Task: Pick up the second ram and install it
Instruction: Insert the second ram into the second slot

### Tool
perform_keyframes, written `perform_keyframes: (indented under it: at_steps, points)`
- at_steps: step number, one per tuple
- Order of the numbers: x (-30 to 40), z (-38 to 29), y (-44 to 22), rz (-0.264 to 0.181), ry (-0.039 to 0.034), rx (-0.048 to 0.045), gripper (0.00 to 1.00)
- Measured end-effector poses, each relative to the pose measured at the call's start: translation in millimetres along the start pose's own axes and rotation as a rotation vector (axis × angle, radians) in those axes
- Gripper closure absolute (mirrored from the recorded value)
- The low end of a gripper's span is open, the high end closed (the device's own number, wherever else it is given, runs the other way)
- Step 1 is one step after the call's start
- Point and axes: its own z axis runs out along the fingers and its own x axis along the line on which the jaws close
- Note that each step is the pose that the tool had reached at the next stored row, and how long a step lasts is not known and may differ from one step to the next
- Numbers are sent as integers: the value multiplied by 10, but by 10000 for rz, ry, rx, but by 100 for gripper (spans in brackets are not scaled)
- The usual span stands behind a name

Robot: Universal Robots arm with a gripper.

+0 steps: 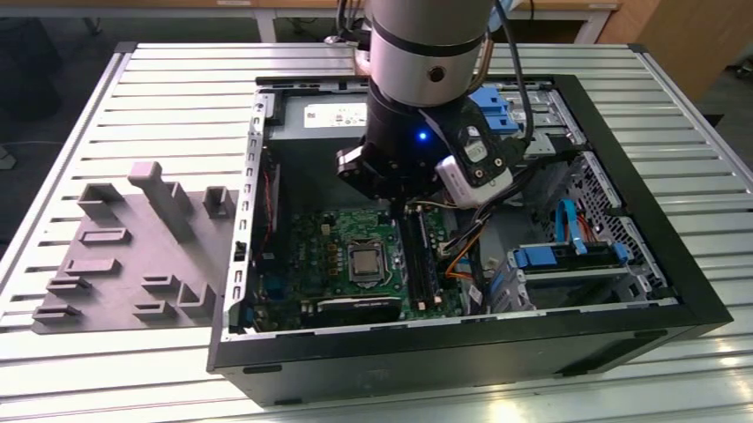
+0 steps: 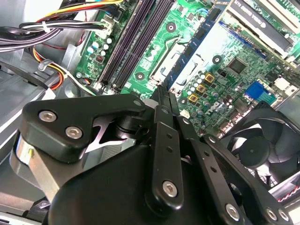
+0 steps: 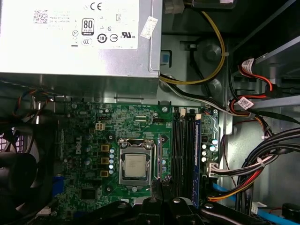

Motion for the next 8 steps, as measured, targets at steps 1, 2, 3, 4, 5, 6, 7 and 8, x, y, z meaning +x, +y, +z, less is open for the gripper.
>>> perform_keyframes:
  at_steps: [1, 2, 3, 4, 5, 6, 7, 8]
  points:
    - [-1, 2, 0, 0, 0, 0, 89]
    - [-2, 3, 0, 1, 1, 1, 89]
    - [-5, 8, -1, 0, 0, 0, 89]
    - [-6, 11, -1, 0, 0, -1, 89]
    - [-6, 13, -1, 0, 0, -1, 89]
    - [-6, 14, -1, 0, 0, -1, 89]
    - [-6, 17, -1, -1, 0, -1, 89]
    - [-6, 20, -1, 0, -1, -2, 89]
